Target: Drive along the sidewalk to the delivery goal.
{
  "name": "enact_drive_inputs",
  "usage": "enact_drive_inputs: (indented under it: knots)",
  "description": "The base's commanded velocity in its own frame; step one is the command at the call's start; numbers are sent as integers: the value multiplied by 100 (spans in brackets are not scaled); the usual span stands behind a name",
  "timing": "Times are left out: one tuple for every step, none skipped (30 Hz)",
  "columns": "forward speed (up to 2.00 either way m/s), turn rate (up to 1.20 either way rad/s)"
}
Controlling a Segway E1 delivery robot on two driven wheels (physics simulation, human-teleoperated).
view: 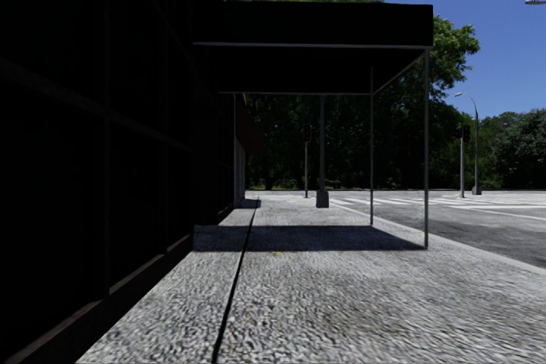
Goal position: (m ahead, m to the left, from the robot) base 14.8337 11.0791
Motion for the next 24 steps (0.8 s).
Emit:
enact_drive_inputs:
  knots:
    - [199, -44]
    - [199, -44]
    - [199, -48]
    - [199, -48]
    - [199, -35]
    - [199, -35]
    - [199, -14]
    - [199, -1]
    - [199, -1]
    - [199, 0]
    - [199, 0]
    - [199, 0]
    - [199, 0]
    - [200, 0]
    - [200, 0]
    - [200, 0]
    - [200, 0]
    - [200, 0]
    - [200, 0]
    - [200, 0]
    - [200, 0]
    - [200, 0]
    - [200, 0]
    - [200, 0]
